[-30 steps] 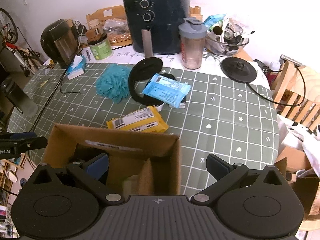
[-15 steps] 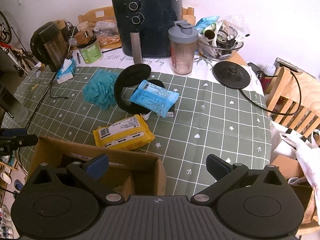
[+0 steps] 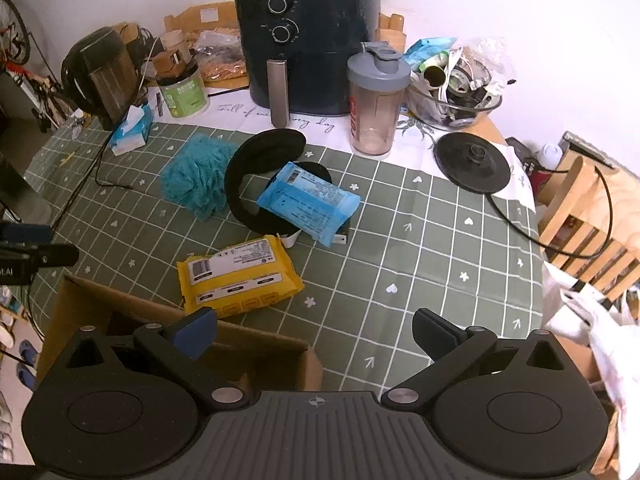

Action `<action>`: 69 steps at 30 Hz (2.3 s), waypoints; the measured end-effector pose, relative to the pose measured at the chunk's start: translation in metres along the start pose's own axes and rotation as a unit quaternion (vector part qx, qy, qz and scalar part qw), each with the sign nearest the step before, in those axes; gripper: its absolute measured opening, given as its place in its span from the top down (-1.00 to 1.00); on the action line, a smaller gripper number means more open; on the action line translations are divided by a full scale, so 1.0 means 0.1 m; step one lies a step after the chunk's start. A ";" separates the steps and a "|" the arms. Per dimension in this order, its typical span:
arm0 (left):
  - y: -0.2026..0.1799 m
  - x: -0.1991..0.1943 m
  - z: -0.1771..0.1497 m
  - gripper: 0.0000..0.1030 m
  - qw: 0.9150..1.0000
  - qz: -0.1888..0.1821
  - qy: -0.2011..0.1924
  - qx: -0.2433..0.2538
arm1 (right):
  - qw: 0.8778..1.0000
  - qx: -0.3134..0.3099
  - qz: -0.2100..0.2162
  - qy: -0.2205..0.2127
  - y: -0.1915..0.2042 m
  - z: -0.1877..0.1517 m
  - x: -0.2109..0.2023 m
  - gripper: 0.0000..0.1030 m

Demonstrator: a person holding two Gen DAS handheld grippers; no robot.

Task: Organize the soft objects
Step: 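Withdraw both open grippers from the box toward the yellow wipes pack, then lower the left gripper onto the yellow wipes pack and close it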

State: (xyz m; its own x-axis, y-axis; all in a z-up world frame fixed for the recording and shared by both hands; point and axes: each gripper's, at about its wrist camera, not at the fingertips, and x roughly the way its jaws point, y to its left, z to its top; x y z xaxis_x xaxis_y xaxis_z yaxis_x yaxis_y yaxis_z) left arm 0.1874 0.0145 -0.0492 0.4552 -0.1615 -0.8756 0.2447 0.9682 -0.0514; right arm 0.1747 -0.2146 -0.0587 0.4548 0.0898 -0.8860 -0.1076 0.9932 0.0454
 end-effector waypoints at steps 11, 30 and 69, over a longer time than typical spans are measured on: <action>-0.03 0.22 0.18 -0.15 0.999 -0.014 0.028 0.033 | 1.000 0.009 -0.001 0.005 -0.14 -0.02 0.07 -1.00; -0.25 0.75 0.58 -0.72 0.987 -0.069 0.082 0.120 | 0.998 0.068 -0.006 0.005 -0.50 -0.26 0.03 -1.00; -0.97 2.70 0.40 -0.82 0.900 -0.097 0.301 0.301 | 0.989 0.142 -0.037 0.021 -0.89 -0.60 -0.02 -1.00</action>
State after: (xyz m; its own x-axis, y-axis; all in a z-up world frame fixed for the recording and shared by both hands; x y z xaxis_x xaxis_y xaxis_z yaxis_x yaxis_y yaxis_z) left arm 0.3210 -0.1306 -0.2611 -0.1473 -0.0090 -0.9891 0.7717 0.6244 -0.1206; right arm 0.1309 -0.3080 -0.0887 0.4140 0.0194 -0.9101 0.1805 0.9782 0.1030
